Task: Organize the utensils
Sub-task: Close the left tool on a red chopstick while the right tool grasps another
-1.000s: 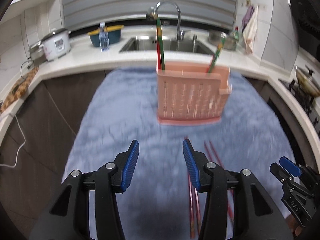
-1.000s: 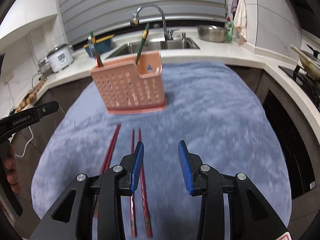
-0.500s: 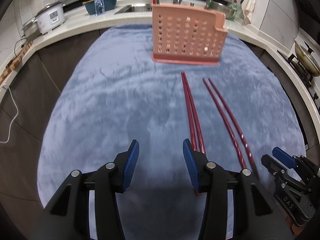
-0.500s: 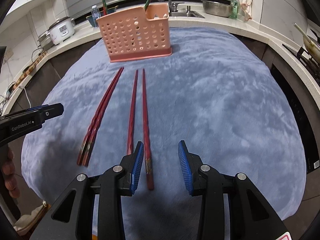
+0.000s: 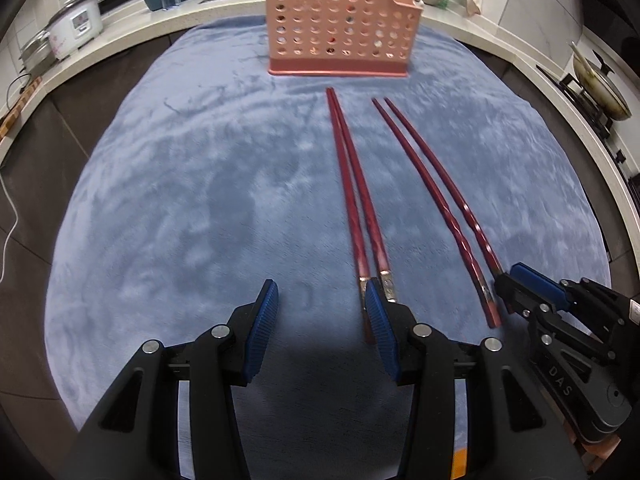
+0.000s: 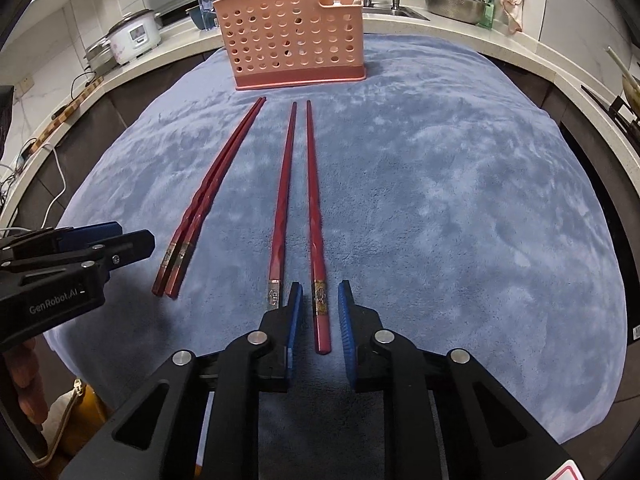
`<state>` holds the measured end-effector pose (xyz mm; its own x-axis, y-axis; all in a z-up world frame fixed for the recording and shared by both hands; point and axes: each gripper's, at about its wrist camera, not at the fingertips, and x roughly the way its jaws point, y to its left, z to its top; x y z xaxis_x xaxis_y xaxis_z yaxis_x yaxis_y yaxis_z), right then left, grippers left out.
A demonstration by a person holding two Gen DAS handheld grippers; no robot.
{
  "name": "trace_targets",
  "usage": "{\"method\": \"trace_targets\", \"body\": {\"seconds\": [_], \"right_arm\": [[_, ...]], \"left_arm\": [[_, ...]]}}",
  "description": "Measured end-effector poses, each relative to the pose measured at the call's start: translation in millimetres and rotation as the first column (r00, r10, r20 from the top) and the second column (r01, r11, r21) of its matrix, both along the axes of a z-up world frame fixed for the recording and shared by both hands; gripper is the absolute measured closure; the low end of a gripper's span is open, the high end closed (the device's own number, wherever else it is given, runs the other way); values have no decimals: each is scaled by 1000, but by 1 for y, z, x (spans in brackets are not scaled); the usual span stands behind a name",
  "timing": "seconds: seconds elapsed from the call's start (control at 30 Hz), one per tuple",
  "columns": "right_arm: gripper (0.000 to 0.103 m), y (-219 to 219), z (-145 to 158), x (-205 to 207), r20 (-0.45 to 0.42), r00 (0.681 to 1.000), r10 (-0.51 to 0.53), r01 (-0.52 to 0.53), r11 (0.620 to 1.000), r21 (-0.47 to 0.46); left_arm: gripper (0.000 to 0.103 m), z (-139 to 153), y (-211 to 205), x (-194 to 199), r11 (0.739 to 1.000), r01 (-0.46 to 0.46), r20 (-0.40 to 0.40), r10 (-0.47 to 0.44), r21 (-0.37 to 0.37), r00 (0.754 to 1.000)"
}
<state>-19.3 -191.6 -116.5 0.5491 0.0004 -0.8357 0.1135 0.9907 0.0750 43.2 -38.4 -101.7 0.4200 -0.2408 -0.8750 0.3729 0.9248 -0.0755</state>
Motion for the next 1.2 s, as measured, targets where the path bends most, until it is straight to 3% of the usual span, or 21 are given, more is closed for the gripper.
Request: {"method": "trace_targets", "body": {"seconds": [0.27, 0.77, 0.8, 0.97, 1.03, 1.2], "right_arm": [[96, 2, -8, 1, -17, 1000, 8, -8, 1000, 4], [96, 3, -13, 2, -20, 1000, 16, -16, 1000, 0], [96, 3, -13, 2, -20, 1000, 17, -17, 1000, -1], [96, 3, -15, 4, -18, 1000, 22, -22, 1000, -4], [96, 3, -14, 4, -17, 1000, 24, -24, 1000, -3], [96, 1, -6, 3, -5, 1000, 20, -20, 1000, 17]], "left_arm": [[60, -12, -5, 1, 1000, 16, -36, -16, 0, 999], [61, -21, -9, 2, 1000, 25, -35, -25, 4, 999], [62, -21, -9, 3, 1000, 24, -34, -24, 3, 999], [90, -20, -6, 4, 1000, 19, -34, -20, -16, 999], [96, -20, -4, 5, 999, 19, -38, -20, -26, 999], [96, -12, 0, 4, 999, 3, -35, -4, -43, 999]]}}
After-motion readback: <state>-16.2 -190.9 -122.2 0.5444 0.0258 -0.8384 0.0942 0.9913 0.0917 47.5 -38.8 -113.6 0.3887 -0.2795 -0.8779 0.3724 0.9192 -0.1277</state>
